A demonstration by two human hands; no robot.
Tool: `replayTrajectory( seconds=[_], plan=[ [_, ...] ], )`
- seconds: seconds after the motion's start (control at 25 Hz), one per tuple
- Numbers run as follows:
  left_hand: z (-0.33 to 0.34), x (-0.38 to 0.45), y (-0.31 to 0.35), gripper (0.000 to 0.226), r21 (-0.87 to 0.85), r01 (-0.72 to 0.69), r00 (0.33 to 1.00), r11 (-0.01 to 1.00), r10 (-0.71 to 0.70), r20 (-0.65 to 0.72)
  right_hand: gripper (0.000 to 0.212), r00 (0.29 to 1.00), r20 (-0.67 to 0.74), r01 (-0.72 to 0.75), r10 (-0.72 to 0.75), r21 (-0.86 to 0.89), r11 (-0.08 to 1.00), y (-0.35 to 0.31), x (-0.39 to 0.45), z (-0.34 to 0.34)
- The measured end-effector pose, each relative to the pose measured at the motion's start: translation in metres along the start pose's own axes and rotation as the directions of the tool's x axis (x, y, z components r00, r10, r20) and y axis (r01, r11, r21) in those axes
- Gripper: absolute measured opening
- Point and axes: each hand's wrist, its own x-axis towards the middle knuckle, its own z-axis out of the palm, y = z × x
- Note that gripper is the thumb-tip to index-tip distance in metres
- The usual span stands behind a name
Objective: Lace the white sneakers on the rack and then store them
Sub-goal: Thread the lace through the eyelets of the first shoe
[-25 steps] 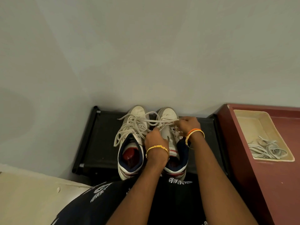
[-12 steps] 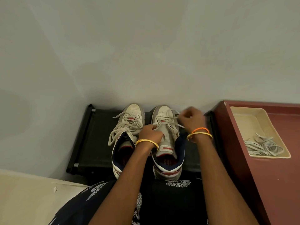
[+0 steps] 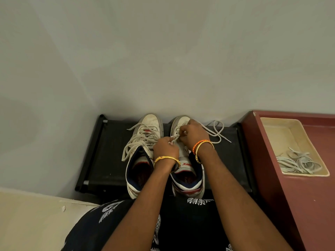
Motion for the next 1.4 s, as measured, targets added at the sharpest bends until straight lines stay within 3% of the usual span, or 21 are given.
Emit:
replayTrajectory(
  seconds=[0.16, 0.28, 0.32, 0.36, 0.4, 0.44, 0.48, 0.52, 0.6, 0.68, 0.76, 0.84, 0.92, 0.96, 1.08, 1.12, 1.24, 1.32, 1.4],
  plan=[
    [0.002, -0.011, 0.007, 0.030, 0.029, 0.017, 0.997, 0.999, -0.015, -0.078, 0.010, 0.983, -0.156, -0.074, 0.101, 0.167, 0.983, 0.005, -0.003, 0.006],
    [0.003, -0.014, 0.009, 0.025, 0.025, 0.028, 0.995, 0.999, -0.026, -0.097, 0.005, 0.912, -0.220, -0.236, 0.347, 0.412, 0.880, 0.010, -0.006, 0.008],
    [0.003, -0.015, 0.008, 0.024, 0.017, 0.032, 0.994, 0.999, -0.030, -0.104, 0.005, 0.857, -0.194, -0.307, 0.478, 0.551, 0.776, 0.012, -0.006, 0.008],
    [0.004, -0.015, 0.008, 0.024, 0.013, 0.034, 0.993, 0.999, -0.033, -0.111, 0.006, 0.783, -0.111, -0.363, 0.612, 0.718, 0.594, 0.015, -0.007, 0.006],
    [0.004, -0.015, 0.008, 0.024, 0.012, 0.036, 0.993, 0.999, -0.034, -0.114, 0.005, 0.705, 0.041, -0.387, 0.708, 0.858, 0.336, 0.017, -0.007, 0.005],
    [0.004, -0.016, 0.007, 0.024, 0.014, 0.034, 0.993, 0.999, -0.033, -0.115, 0.005, 0.648, 0.207, -0.392, 0.733, 0.916, 0.088, 0.017, -0.007, 0.004],
    [0.004, -0.015, 0.007, 0.024, 0.012, 0.034, 0.993, 0.999, -0.032, -0.114, 0.009, 0.622, 0.303, -0.382, 0.722, 0.922, -0.058, 0.017, -0.008, 0.003],
    [0.003, -0.015, 0.006, 0.025, 0.007, 0.032, 0.993, 0.999, -0.031, -0.112, 0.014, 0.635, 0.320, -0.398, 0.703, 0.916, -0.056, 0.017, -0.007, 0.003],
    [0.001, -0.014, 0.005, 0.026, 0.000, 0.020, 0.995, 1.000, -0.019, -0.094, 0.028, 0.771, 0.199, -0.435, 0.605, 0.858, 0.273, 0.018, -0.008, -0.001],
    [0.000, -0.013, 0.004, 0.027, -0.004, -0.002, 0.997, 1.000, 0.001, -0.078, 0.034, 0.905, 0.147, -0.368, 0.399, 0.741, 0.562, 0.015, -0.011, -0.009],
    [-0.001, -0.013, 0.003, 0.028, -0.016, -0.016, 0.997, 1.000, 0.014, -0.074, 0.016, 0.948, 0.188, -0.317, 0.255, 0.587, 0.745, 0.013, -0.011, -0.013],
    [0.000, -0.014, 0.003, 0.029, -0.014, -0.029, 0.997, 0.999, 0.028, -0.075, 0.025, 0.952, 0.219, -0.266, 0.213, 0.251, 0.931, 0.007, -0.007, -0.013],
    [0.001, -0.015, 0.002, 0.027, -0.018, -0.035, 0.996, 0.999, 0.034, -0.081, 0.037, 0.949, 0.236, -0.217, 0.210, 0.001, 0.976, -0.006, -0.006, -0.010],
    [0.001, -0.015, 0.001, 0.026, -0.027, -0.034, 0.996, 0.999, 0.032, -0.086, 0.036, 0.951, 0.221, -0.213, 0.215, -0.030, 0.976, -0.011, -0.006, -0.008],
    [0.003, -0.015, 0.000, 0.022, -0.022, -0.015, 0.994, 1.000, 0.013, -0.110, 0.018, 0.965, 0.115, -0.250, 0.235, 0.135, 0.959, -0.011, -0.009, -0.001],
    [0.003, -0.016, 0.001, 0.022, -0.017, -0.013, 0.992, 1.000, 0.011, -0.127, 0.005, 0.966, 0.077, -0.258, 0.246, 0.284, 0.923, -0.007, -0.013, -0.001],
    [0.004, -0.019, 0.004, 0.023, -0.001, -0.010, 0.988, 1.000, 0.010, -0.157, 0.014, 0.938, 0.042, -0.273, 0.344, 0.702, 0.658, 0.017, -0.025, -0.020],
    [0.005, -0.020, 0.004, 0.022, 0.006, -0.006, 0.987, 1.000, 0.007, -0.160, 0.012, 0.855, 0.074, -0.286, 0.513, 0.893, 0.347, 0.039, -0.034, -0.037],
    [0.005, -0.020, 0.005, 0.024, 0.003, -0.006, 0.986, 1.000, 0.006, -0.164, 0.013, 0.756, 0.225, -0.213, 0.614, 0.973, -0.093, 0.061, -0.041, -0.042]
  ],
)
